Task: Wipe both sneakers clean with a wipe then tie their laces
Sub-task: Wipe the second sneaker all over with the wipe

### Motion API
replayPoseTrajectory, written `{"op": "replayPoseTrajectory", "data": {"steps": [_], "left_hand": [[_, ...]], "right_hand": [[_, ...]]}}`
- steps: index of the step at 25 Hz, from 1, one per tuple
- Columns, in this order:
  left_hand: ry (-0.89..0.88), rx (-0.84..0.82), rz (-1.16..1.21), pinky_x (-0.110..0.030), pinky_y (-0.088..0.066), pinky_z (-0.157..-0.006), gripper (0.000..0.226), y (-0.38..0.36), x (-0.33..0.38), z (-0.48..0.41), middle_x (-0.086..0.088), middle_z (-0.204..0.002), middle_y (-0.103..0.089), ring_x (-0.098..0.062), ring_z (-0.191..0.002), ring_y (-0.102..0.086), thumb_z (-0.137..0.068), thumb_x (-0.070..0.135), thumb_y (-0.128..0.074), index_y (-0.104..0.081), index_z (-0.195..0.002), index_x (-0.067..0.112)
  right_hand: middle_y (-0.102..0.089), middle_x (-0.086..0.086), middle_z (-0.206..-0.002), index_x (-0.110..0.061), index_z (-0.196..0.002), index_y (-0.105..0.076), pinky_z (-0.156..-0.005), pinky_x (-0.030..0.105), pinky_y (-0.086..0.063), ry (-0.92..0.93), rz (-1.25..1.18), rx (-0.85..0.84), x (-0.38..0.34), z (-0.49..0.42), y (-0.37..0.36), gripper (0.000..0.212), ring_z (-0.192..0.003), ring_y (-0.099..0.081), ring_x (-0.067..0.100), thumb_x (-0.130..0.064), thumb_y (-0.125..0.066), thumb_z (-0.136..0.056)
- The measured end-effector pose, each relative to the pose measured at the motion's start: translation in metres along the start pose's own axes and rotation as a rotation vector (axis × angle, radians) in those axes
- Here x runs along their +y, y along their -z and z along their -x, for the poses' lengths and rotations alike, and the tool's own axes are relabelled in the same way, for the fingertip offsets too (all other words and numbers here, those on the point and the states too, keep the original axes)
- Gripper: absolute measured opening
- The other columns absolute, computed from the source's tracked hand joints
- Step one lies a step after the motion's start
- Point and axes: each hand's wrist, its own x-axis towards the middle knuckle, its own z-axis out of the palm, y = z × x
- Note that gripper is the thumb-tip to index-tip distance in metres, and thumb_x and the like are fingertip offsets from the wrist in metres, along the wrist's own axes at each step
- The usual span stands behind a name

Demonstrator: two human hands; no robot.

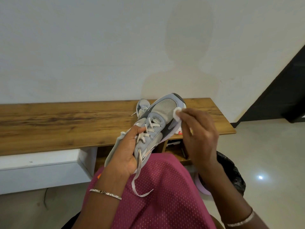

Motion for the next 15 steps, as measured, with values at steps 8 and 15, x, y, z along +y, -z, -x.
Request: {"op": "replayPoseTrajectory", "data": {"steps": [8, 15], "left_hand": [[-0.006, 0.005, 0.017, -0.029, -0.06, -0.066, 0.025, -0.001, 0.003, 0.003, -0.018, -0.09, -0.077, -0.023, -0.071, -0.076, -0.097, 0.017, -0.054, -0.074, -0.097, 0.002], [-0.034, -0.003, 0.01, -0.035, -0.058, -0.069, 0.024, -0.007, 0.004, 0.009, -0.014, -0.082, -0.078, -0.02, -0.066, -0.076, -0.1, 0.016, -0.053, -0.072, -0.091, 0.004]], "right_hand": [[-0.071, 0.013, -0.105, 0.0, -0.103, -0.075, -0.086, 0.02, -0.049, 0.088, -0.051, -0.148, -0.028, 0.029, -0.004, 0.019, -0.098, -0.064, 0.02, -0.008, -0.06, -0.092], [-0.072, 0.014, -0.102, 0.001, -0.1, -0.075, -0.081, 0.022, -0.051, -0.035, -0.035, 0.007, 0.006, -0.012, 0.006, 0.013, -0.093, -0.066, 0.024, -0.002, -0.071, -0.088]]}}
